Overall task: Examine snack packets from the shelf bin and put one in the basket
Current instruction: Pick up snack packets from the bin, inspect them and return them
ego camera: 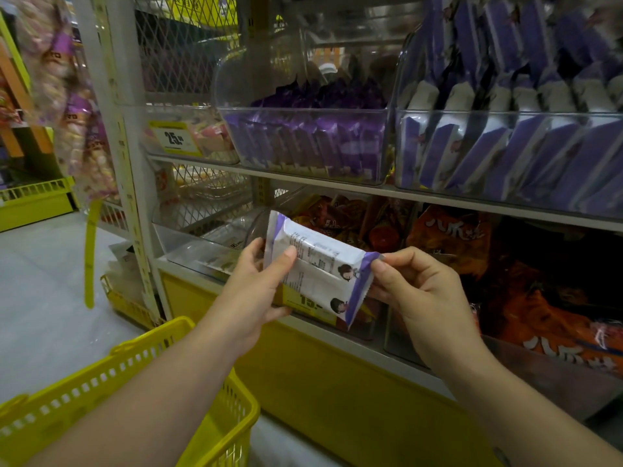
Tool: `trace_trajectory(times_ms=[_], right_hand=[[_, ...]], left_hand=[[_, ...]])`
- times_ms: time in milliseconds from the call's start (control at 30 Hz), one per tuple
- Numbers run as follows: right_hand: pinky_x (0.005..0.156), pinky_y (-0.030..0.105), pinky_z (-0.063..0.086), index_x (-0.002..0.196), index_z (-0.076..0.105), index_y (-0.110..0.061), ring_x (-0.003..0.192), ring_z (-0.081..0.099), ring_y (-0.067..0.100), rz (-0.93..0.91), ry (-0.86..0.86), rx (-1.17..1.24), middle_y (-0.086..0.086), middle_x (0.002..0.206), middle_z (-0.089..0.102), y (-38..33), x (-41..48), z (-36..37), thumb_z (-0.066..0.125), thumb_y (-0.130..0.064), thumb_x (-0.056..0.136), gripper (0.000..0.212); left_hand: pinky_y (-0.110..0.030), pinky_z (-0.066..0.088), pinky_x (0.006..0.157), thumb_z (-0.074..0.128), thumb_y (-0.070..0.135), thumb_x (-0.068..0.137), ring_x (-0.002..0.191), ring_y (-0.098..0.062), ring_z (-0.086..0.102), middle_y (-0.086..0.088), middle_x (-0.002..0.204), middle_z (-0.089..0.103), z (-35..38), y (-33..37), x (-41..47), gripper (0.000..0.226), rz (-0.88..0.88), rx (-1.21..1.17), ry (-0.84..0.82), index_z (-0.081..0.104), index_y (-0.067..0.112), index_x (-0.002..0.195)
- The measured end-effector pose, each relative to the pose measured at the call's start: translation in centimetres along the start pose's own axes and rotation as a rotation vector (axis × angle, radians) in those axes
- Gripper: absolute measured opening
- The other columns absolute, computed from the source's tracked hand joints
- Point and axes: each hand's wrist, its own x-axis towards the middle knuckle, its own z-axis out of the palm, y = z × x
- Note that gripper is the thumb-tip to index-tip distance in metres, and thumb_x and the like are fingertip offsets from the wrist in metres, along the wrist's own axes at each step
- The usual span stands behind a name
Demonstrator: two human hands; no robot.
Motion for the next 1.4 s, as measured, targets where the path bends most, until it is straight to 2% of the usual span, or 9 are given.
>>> trace_trajectory(times_ms=[67,167,300,533,600,733,833,1033,1400], right_hand=[[0.069,0.025,0.06,0.074,0.066,-0.016,0.084,0.073,0.014,-0.028,0.016,-0.014,0.002,0.085,0.076,0.0,-0.3,0.5,0.063,-0.008,0.087,0.016],[0.065,0.022,0.058,0.077,0.068,-0.015,0.079,0.073,0.011,-0.073,0.002,-0.049,-0.002,0.082,0.076,-0.2,-0.6,0.9,0.064,-0.007,0.087,0.013],[0.062,0.019,0.057,0.081,0.071,-0.016,0.075,0.072,0.008,-0.081,-0.037,-0.051,-0.005,0.08,0.076,-0.5,-0.9,1.2,0.065,-0.011,0.083,0.008],[0.07,0.029,0.059,0.08,0.072,-0.013,0.075,0.071,0.008,-0.07,-0.066,-0.09,-0.003,0.081,0.077,-0.3,-1.0,1.8,0.064,-0.001,0.085,0.015],[0.071,0.03,0.059,0.081,0.072,-0.013,0.077,0.072,0.009,-0.068,-0.077,-0.087,-0.003,0.083,0.077,-0.3,-1.0,1.8,0.065,-0.002,0.085,0.013],[0.072,0.025,0.059,0.08,0.071,-0.011,0.08,0.072,0.011,-0.047,-0.069,-0.057,-0.001,0.086,0.077,-0.1,-0.6,1.5,0.066,-0.01,0.083,0.006],[0.068,0.021,0.057,0.074,0.072,-0.02,0.081,0.072,0.012,-0.022,-0.064,-0.001,0.002,0.087,0.077,-0.1,-0.4,1.2,0.067,-0.026,0.074,0.008],[0.074,0.022,0.057,0.068,0.074,-0.028,0.086,0.072,0.015,0.048,-0.104,0.163,0.004,0.09,0.076,0.4,0.0,0.8,0.068,-0.029,0.069,0.006],[0.072,0.022,0.058,0.081,0.062,-0.006,0.087,0.073,0.018,0.147,-0.066,0.387,0.009,0.089,0.075,0.1,0.5,0.7,0.062,-0.014,0.074,0.01]], left_hand=[[-0.06,0.048,0.096,0.069,0.035,0.085,0.131,-0.031,0.046,-0.001,0.147,0.043,0.9,0.1,-0.4,0.085,-0.075,-0.054,-0.022,0.016,0.044,0.151],[-0.052,0.056,0.087,0.068,0.022,0.089,0.123,-0.032,0.053,-0.004,0.141,0.051,1.9,-0.1,-0.7,0.089,-0.152,-0.099,-0.108,0.01,0.042,0.153],[-0.043,0.06,0.068,0.064,0.005,0.088,0.106,-0.032,0.065,-0.013,0.132,0.058,2.4,-0.5,-0.8,0.076,-0.191,-0.201,-0.218,0.029,0.038,0.147],[-0.041,0.06,0.064,0.053,-0.01,0.083,0.072,-0.026,0.073,-0.012,0.099,0.072,2.5,-0.7,-0.5,0.067,-0.174,-0.237,-0.194,0.041,0.018,0.143],[-0.042,0.061,0.065,0.051,-0.009,0.083,0.072,-0.027,0.072,-0.012,0.093,0.073,2.3,-0.7,-0.3,0.057,-0.185,-0.247,-0.178,0.048,0.01,0.137],[-0.045,0.061,0.07,0.05,0.0,0.085,0.09,-0.032,0.07,-0.013,0.109,0.071,1.8,-0.5,-0.1,0.041,-0.226,-0.299,-0.161,0.061,0.005,0.123],[-0.051,0.06,0.072,0.053,0.009,0.086,0.083,-0.029,0.073,-0.006,0.088,0.074,1.2,-0.5,0.0,0.03,-0.237,-0.348,-0.169,0.064,0.008,0.114],[-0.055,0.057,0.074,0.062,0.022,0.074,0.087,-0.03,0.074,-0.004,0.085,0.075,0.5,-0.3,0.3,0.038,-0.266,-0.424,-0.196,0.063,0.009,0.109],[-0.056,0.054,0.083,0.066,0.033,0.068,0.093,-0.021,0.073,-0.004,0.095,0.072,0.4,0.5,-0.4,0.043,-0.118,-0.294,-0.203,0.065,0.017,0.109]])
